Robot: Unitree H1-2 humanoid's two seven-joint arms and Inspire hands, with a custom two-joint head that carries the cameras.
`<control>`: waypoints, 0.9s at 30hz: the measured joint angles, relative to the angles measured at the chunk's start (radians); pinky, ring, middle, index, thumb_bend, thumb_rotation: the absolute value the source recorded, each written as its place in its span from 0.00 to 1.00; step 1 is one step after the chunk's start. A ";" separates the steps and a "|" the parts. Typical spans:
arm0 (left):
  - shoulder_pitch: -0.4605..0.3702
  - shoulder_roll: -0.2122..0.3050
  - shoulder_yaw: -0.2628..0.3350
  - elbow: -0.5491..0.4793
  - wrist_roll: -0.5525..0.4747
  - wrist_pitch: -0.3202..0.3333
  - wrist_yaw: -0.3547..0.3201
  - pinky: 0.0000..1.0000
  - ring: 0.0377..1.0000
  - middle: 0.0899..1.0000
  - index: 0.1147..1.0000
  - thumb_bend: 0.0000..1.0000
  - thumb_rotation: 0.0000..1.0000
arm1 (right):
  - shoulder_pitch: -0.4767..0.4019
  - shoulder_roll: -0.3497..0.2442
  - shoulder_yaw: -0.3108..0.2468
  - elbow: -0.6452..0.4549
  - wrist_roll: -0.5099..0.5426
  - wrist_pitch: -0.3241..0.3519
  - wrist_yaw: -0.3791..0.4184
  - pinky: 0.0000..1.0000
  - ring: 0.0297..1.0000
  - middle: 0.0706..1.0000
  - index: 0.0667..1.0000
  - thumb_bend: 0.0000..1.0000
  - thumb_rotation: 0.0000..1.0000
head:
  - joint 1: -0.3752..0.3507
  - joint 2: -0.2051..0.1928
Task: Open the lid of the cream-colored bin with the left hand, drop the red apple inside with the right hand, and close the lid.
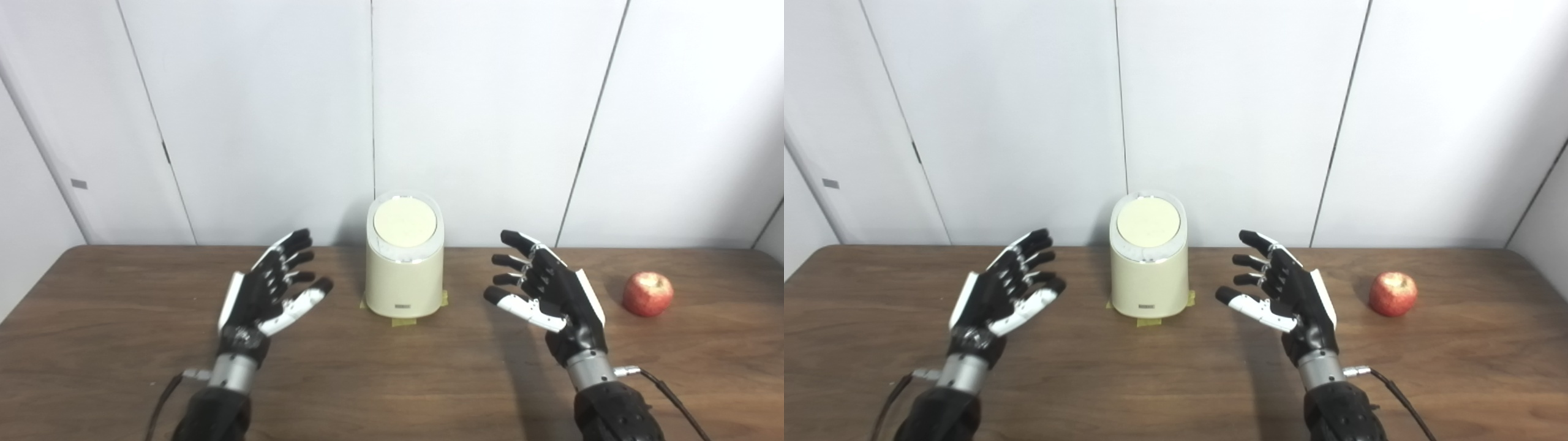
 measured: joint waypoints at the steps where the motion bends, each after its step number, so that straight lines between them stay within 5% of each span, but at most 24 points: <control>1: -0.024 -0.001 -0.001 0.000 0.016 0.014 0.009 0.80 0.85 0.85 0.87 0.78 0.34 | 0.000 0.000 0.000 0.001 0.000 0.000 0.000 0.60 0.73 0.84 0.75 0.86 0.24 | 0.000 0.000; 9: -0.228 -0.002 -0.044 0.058 0.137 0.094 0.059 0.98 1.00 1.00 1.00 0.86 0.29 | -0.006 0.001 0.001 0.033 -0.003 -0.012 0.000 0.59 0.72 0.84 0.75 0.87 0.25 | -0.002 -0.009; 23: -0.380 -0.011 -0.121 0.250 0.267 0.134 0.094 1.00 1.00 1.00 1.00 0.93 0.30 | -0.012 0.016 0.002 0.032 -0.009 -0.027 -0.017 0.58 0.71 0.83 0.75 0.87 0.25 | -0.009 -0.011; 27: -0.397 -0.012 -0.148 0.295 0.310 0.130 0.115 0.94 1.00 1.00 1.00 0.93 0.26 | -0.017 0.016 0.001 0.032 -0.009 -0.028 -0.023 0.60 0.70 0.83 0.75 0.87 0.25 | -0.015 -0.009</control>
